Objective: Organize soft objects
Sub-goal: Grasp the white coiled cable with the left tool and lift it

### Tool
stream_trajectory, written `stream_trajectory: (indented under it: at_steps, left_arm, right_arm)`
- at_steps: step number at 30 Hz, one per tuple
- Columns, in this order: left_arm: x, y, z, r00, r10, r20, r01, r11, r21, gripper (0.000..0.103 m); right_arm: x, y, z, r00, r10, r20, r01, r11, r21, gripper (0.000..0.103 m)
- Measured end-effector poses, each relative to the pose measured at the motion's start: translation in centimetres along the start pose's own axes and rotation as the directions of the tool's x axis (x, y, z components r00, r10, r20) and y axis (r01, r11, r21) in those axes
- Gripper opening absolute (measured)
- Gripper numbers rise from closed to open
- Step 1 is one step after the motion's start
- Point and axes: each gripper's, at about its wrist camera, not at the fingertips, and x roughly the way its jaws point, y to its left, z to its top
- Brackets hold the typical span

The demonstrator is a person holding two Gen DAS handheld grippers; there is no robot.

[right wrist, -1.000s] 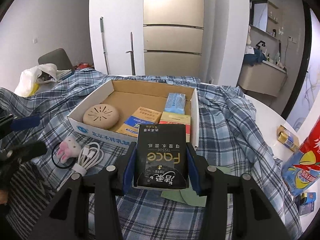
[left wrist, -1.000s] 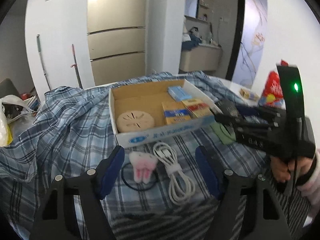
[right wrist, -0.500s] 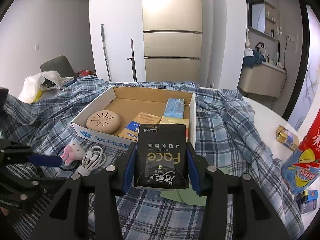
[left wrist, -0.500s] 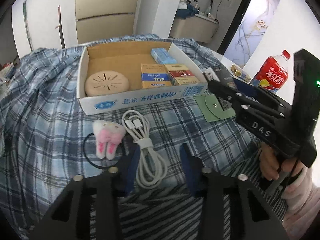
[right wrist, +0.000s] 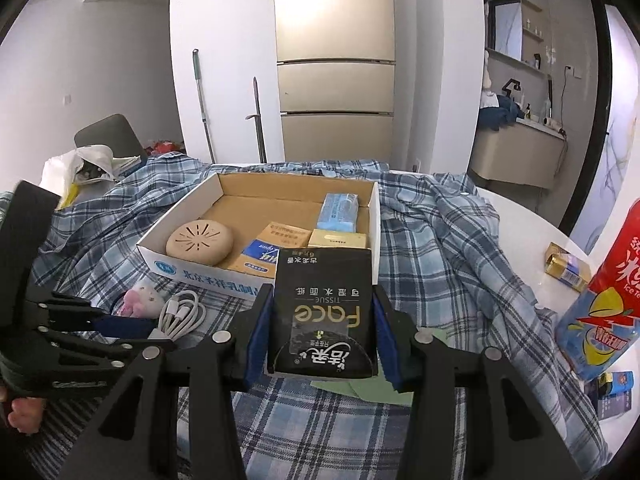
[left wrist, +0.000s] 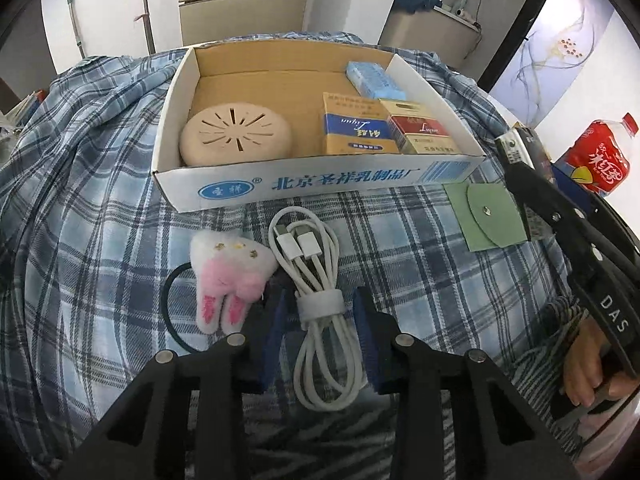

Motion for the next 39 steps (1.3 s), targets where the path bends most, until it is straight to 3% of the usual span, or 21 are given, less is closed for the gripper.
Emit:
stream_trajectory:
  at_steps: [4, 13, 21, 26, 31, 35, 39]
  left_arm:
    - [-0.1, 0.0, 0.3, 1.000, 0.008, 0.022, -0.008, 1.000, 0.000, 0.027]
    - [0.3, -1.2, 0.2, 0.997, 0.064, 0.038, -0.066, 0.995, 0.073, 0.026]
    - [0.5, -1.0, 0.0, 0.997, 0.069, 0.039, -0.072, 0.995, 0.067, 0.025]
    - [-0.9, -1.3, -0.7, 0.990, 0.063, 0.122, -0.074, 0.994, 0.086, 0.024]
    - [-3.6, -1.5, -1.7, 0.959, 0.035, 0.281, -0.063, 0.994, 0.092, 0.024]
    - [-4.8, -1.9, -2.1, 0.939, 0.016, 0.344, -0.058, 0.992, 0.112, 0.024]
    - [-6.0, -1.6, -2.1, 0.907, 0.068, 0.415, -0.101, 0.993, 0.057, 0.023]
  right_arm:
    - [0.1, -0.1, 0.0, 1.000, 0.000, -0.004, 0.000, 1.000, 0.003, 0.045]
    - [0.4, 0.0, -0.1, 1.000, -0.005, -0.014, 0.005, 1.000, -0.003, 0.045]
    - [0.4, -0.1, -0.1, 1.000, -0.008, -0.015, 0.008, 1.000, 0.000, 0.045]
    - [0.3, -0.1, -0.1, 1.000, -0.008, -0.008, 0.008, 1.000, -0.001, 0.045]
    - [0.1, -0.1, -0.1, 1.000, -0.005, -0.001, 0.005, 1.000, 0.005, 0.046]
    - [0.1, -0.1, 0.0, 1.000, -0.008, -0.001, 0.008, 1.000, 0.002, 0.046]
    - [-0.1, -0.1, 0.0, 1.000, -0.013, 0.012, 0.013, 1.000, 0.002, 0.046]
